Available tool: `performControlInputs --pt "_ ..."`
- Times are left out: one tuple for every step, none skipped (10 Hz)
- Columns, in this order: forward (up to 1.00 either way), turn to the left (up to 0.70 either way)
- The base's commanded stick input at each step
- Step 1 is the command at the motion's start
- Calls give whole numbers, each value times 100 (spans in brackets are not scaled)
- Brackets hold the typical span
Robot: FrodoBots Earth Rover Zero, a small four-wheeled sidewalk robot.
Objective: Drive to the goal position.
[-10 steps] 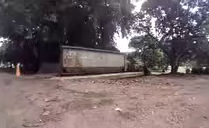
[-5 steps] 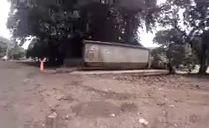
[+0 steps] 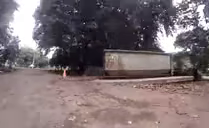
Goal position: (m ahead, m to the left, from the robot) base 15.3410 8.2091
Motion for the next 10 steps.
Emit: performControlInputs --pt "0 70" --pt "0 70" --pt "0 70" --pt "0 59" --pt "0 24" --pt "0 0" --pt "0 0" --pt "0 0" --pt "0 0" --pt "0 0"
